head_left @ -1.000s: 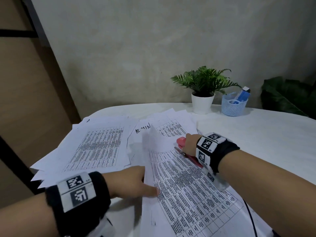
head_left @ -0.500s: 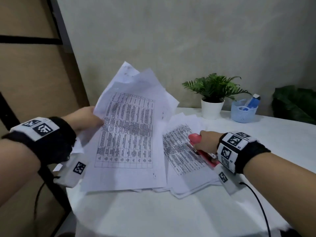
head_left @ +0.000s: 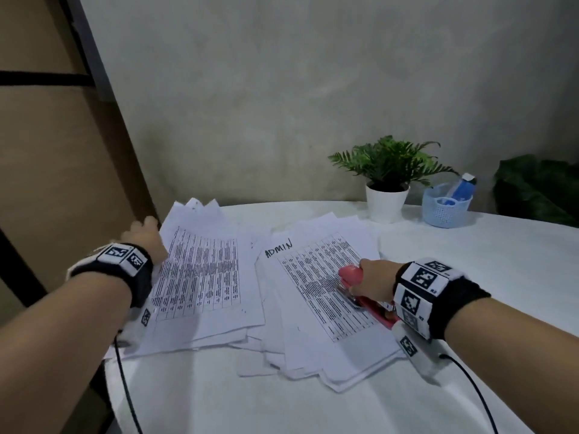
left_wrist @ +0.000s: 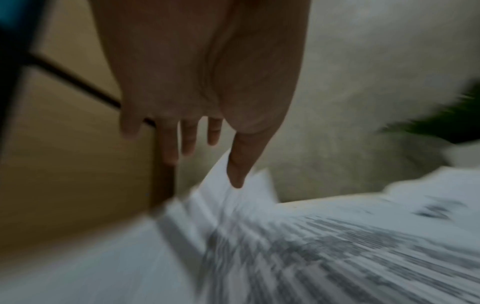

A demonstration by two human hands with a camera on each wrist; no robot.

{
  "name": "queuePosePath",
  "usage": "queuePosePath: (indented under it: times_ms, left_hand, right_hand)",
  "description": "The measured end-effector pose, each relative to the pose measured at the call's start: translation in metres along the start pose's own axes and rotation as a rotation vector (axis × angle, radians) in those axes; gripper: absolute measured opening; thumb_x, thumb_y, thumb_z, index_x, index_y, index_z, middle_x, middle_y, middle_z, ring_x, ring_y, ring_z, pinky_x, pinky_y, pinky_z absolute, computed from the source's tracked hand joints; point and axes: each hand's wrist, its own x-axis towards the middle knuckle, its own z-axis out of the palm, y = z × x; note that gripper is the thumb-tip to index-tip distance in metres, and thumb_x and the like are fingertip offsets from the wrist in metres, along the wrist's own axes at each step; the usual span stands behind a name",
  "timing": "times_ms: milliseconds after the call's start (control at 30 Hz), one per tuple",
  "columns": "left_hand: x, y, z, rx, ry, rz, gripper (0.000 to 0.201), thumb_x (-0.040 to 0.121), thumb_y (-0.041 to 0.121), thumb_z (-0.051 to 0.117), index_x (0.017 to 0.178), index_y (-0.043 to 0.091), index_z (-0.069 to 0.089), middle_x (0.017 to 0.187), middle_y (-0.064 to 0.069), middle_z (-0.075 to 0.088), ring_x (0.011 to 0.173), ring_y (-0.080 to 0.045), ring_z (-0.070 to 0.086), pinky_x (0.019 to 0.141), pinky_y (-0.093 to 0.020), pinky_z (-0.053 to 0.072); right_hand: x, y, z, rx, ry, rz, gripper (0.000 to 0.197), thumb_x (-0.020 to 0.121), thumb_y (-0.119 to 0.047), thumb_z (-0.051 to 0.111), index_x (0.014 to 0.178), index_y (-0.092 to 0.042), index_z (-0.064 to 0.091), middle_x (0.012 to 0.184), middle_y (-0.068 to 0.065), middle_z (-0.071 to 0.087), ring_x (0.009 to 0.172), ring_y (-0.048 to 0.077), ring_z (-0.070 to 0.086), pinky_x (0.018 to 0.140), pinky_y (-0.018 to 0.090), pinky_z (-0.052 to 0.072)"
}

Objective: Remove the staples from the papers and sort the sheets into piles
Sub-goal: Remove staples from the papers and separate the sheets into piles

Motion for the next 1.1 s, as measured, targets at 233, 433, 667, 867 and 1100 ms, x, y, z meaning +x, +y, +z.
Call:
queuePosePath:
  times_ms: [233,433,667,867,1100]
  left_hand:
    - [-0.015,0.113,0.025,0.253,-0.170,0.515,0.040,0.092,0.037,0.054,0.126,0.015,0.053,0.134,-0.007,0.053,0.122,-0.025,0.050,0.102,-0.032,0.040]
    - [-0.006,0.155,0.057,0.260,-0.322,0.468,0.048,0.098,0.042,0.041,0.129,0.008,0.052,0.134,-0.012,0.053,0.121,-0.028,0.051,0.102,-0.037,0.041]
    - [0.013,0.163,0.078,0.190,-0.340,0.491,0.058,0.092,0.050,0.046,0.138,0.016,0.037,0.142,-0.004,0.046,0.124,-0.026,0.049,0.103,-0.037,0.039]
    - [0.015,0.177,0.074,0.182,-0.295,0.485,0.058,0.090,0.043,0.057,0.137,0.011,0.043,0.137,-0.008,0.050,0.124,-0.027,0.048,0.100,-0.033,0.039]
    - [0.007,0.182,0.059,-0.261,-0.019,0.433,0.020,0.077,0.031,0.073,0.096,0.023,0.072,0.127,0.000,0.047,0.119,-0.022,0.044,0.098,-0.032,0.035]
  right_hand:
    - [-0.002,0.008,0.005,-0.010,-0.018,-0.049,0.039,0.094,-0.037,0.045,0.119,-0.008,0.048,0.111,0.008,0.059,0.102,0.022,0.056,0.106,0.041,0.031]
    - [-0.005,0.009,0.001,-0.101,-0.074,-0.110,0.035,0.100,-0.031,0.032,0.124,-0.008,0.043,0.128,0.012,0.049,0.118,0.026,0.050,0.112,0.044,0.024]
    - [0.013,0.012,0.012,-0.062,-0.043,-0.086,0.034,0.098,-0.023,0.037,0.128,-0.006,0.039,0.127,0.010,0.050,0.115,0.024,0.054,0.097,0.035,0.044]
    - [0.015,0.011,0.013,-0.081,-0.053,-0.076,0.030,0.098,-0.022,0.038,0.122,-0.004,0.040,0.126,0.009,0.050,0.114,0.025,0.054,0.094,0.034,0.044]
    - [0.012,0.012,0.008,-0.049,-0.077,-0.097,0.029,0.099,-0.023,0.037,0.122,-0.006,0.041,0.128,0.011,0.047,0.115,0.025,0.053,0.097,0.033,0.042]
